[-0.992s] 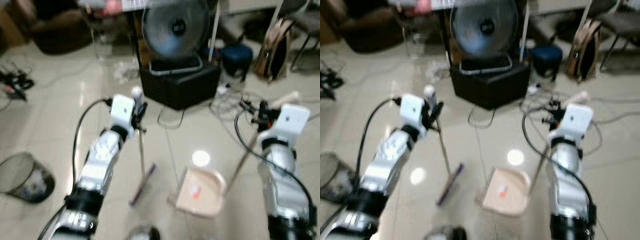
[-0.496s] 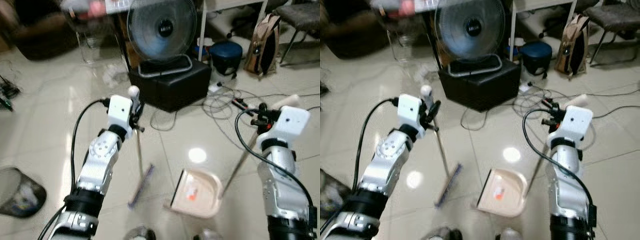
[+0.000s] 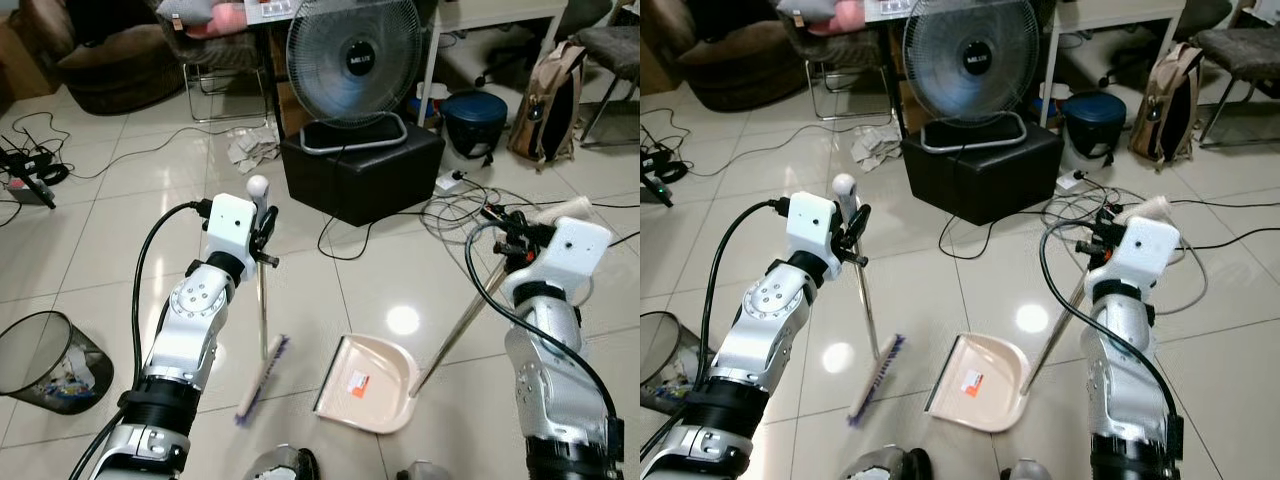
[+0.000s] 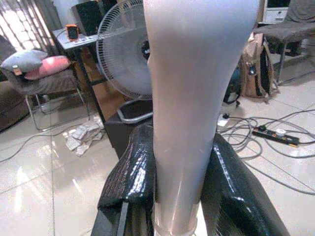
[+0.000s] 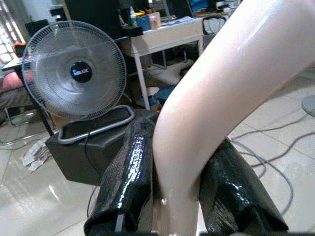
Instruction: Sweep floor
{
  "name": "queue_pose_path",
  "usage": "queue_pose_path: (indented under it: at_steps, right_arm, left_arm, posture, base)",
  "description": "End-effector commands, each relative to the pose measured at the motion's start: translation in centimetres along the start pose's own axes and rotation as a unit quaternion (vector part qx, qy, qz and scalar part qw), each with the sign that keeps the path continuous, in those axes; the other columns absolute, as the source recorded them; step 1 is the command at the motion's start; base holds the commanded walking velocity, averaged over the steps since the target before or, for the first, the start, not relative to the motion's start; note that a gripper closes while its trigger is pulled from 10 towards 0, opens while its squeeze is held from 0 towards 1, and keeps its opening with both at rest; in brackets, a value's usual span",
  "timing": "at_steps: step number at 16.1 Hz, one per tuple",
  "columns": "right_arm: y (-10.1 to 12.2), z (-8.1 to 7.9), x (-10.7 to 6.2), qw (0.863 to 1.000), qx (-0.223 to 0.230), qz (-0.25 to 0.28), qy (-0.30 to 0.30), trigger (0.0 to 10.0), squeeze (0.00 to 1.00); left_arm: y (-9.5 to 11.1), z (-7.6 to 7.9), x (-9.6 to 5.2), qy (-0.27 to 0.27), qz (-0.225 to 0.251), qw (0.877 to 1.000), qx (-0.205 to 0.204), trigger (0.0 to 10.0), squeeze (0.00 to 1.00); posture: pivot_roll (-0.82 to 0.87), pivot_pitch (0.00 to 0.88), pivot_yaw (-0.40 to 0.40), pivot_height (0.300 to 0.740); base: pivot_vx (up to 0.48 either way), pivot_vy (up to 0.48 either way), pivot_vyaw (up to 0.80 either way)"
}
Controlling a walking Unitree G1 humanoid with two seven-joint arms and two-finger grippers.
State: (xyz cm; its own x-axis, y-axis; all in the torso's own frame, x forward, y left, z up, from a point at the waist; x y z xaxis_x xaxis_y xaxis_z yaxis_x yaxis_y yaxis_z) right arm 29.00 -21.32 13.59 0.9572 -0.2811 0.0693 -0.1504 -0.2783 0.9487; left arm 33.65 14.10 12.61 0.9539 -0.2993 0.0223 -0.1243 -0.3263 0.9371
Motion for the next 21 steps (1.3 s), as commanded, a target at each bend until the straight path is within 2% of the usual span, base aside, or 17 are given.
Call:
queue_pose_path:
  at_steps: [1,3,4,7,10,13,14,17,19,21]
  right_arm:
    - [1.1,-0.5,0.0,0.999,0.019,0.024,0.010,10.0,0.00]
    - [1.5,-0.7,-0.1,0.999,0.014,0.030,0.026,10.0,0.00]
    - [1.6,-0.7,-0.1,0.999,-0.007,0.032,0.034,10.0,0.00]
    - [2.1,-0.2,0.6,0.993,-0.106,0.046,0.022,10.0,0.00]
    - [2.2,0.0,1.3,0.989,-0.137,0.053,0.030,10.0,0.00]
    - [3.1,-1.2,2.1,0.988,-0.124,0.066,0.066,10.0,0.00]
    - [3.1,-1.2,2.3,0.987,-0.128,0.070,0.069,10.0,0.00]
    - [2.8,-1.4,2.3,0.987,-0.124,0.074,0.073,10.0,0.00]
    - [3.4,-2.1,2.3,0.987,-0.096,0.087,0.098,10.0,0.00]
    - [3.4,-2.2,2.6,0.988,-0.083,0.082,0.099,10.0,0.00]
  left_arm:
    - [0.7,-0.5,-0.1,0.009,0.019,1.000,0.014,10.0,0.00]
    - [0.4,-0.6,-0.2,0.020,0.014,1.000,0.001,10.0,0.00]
    - [0.2,-0.5,-0.4,0.022,0.012,1.000,-0.018,10.0,0.00]
    - [0.1,-0.1,-0.7,0.037,0.016,0.999,-0.007,10.0,0.00]
    - [-0.5,-0.1,-0.9,0.062,0.007,0.998,-0.010,10.0,0.00]
    - [-0.1,-1.2,-0.3,0.075,0.016,0.997,-0.028,10.0,0.00]
    - [0.0,-1.2,-0.2,0.075,0.015,0.997,-0.025,10.0,0.00]
    - [0.4,-1.3,-0.2,0.075,0.026,0.995,-0.051,10.0,0.00]
    - [1.8,-2.1,0.4,0.080,0.058,0.991,-0.090,10.0,0.00]
    - [1.6,-1.9,0.7,0.063,0.051,0.994,-0.077,10.0,0.00]
  posture:
    - [0.00,0.108,0.121,0.740]
    - [-0.01,0.119,0.121,0.740]
    - [-0.01,0.124,0.123,0.740]
    - [-0.01,0.153,0.117,0.740]
    - [-0.01,0.160,0.107,0.740]
    - [-0.01,0.174,0.103,0.740]
    - [0.00,0.179,0.102,0.740]
    - [0.00,0.177,0.099,0.740]
    - [0.01,0.173,0.082,0.740]
    - [0.00,0.179,0.076,0.740]
  base:
    - [0.000,0.000,0.00]
    - [0.000,0.000,0.00]
    - [0.000,0.000,0.00]
    - [0.000,0.000,0.00]
    - [0.000,0.000,0.00]
    - [0.000,0.000,0.00]
    - [0.000,0.000,0.00]
    - [0.000,0.000,0.00]
    - [0.000,0.000,0.00]
    - [0.000,0.000,0.00]
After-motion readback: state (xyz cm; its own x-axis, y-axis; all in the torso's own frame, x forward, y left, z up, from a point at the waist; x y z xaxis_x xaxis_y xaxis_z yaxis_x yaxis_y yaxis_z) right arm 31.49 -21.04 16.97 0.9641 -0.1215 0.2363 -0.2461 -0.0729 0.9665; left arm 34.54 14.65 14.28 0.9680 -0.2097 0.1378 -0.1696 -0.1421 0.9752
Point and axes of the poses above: a point about 5 cm out from each wrist's last joint towards the gripper, its own x axis pointing out of the wrist towards the gripper, its own y axis along the axis of the wrist's last joint, z = x × y, the point moved 1 cm from there along x, pointing out of the wrist towards the gripper, and after that the axes turned 12 degrees about x, right-handed, at the moved point
